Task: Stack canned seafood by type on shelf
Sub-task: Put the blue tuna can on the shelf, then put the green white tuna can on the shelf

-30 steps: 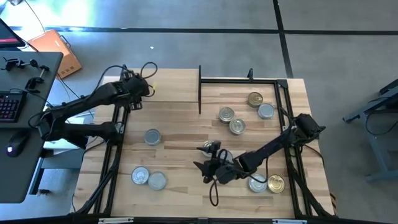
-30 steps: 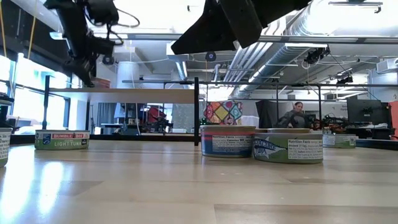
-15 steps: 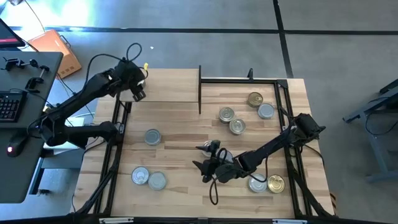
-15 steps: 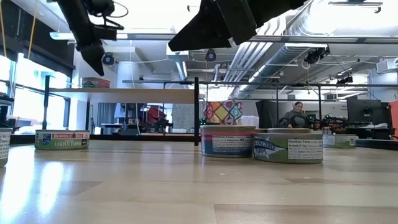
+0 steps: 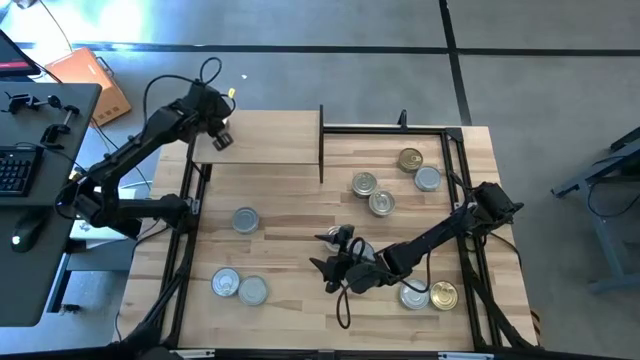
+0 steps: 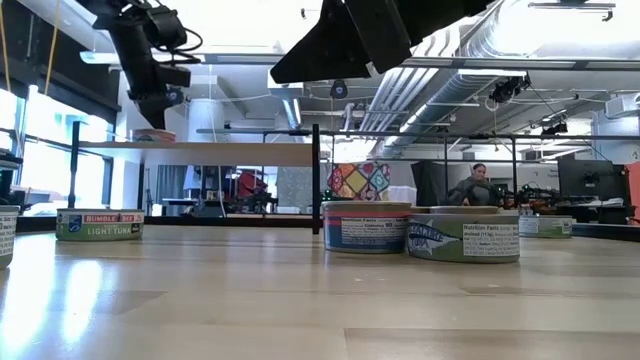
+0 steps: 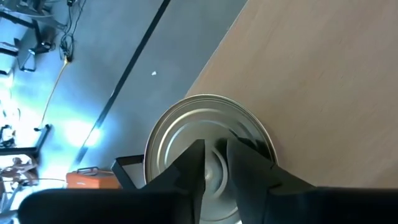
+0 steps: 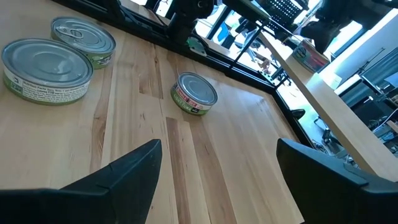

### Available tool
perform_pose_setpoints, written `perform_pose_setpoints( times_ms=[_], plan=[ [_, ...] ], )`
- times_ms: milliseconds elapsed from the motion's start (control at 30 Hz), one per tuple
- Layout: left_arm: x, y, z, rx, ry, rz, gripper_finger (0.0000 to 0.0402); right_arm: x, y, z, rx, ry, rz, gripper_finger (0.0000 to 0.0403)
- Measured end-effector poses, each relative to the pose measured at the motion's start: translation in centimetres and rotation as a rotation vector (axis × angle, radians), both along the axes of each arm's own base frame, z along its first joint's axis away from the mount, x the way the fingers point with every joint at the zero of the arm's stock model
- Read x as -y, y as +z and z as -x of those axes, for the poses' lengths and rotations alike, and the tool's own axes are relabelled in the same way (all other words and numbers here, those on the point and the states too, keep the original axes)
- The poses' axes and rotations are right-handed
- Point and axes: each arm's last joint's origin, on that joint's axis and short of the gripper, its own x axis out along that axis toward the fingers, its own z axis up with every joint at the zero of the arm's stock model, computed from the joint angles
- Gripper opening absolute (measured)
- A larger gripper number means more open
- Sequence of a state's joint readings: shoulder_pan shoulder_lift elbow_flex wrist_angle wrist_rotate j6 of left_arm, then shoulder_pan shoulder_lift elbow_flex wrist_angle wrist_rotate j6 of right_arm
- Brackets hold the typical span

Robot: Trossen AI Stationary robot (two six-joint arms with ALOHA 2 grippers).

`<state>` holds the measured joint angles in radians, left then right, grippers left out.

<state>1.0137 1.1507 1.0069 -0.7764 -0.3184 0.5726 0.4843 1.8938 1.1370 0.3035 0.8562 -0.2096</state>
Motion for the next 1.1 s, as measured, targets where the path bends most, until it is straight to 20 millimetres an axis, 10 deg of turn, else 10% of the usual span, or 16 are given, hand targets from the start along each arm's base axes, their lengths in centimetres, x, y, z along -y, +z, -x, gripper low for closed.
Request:
perform_pose_setpoints(
  times_ms=[633,1100],
  plan=[
    [1.7,2.0,0.8,0.052,-0.041,-0.105,0.0053,0.0,0.1,-0.1,0.016,-0.002,-0.01,0.0311],
    [9.1,4.5,-0.6,0.329,-0.276,-0.09,0.0029,2.1,-1.5,-0.5,0.015,0.116,-0.26,0.0311]
  ],
)
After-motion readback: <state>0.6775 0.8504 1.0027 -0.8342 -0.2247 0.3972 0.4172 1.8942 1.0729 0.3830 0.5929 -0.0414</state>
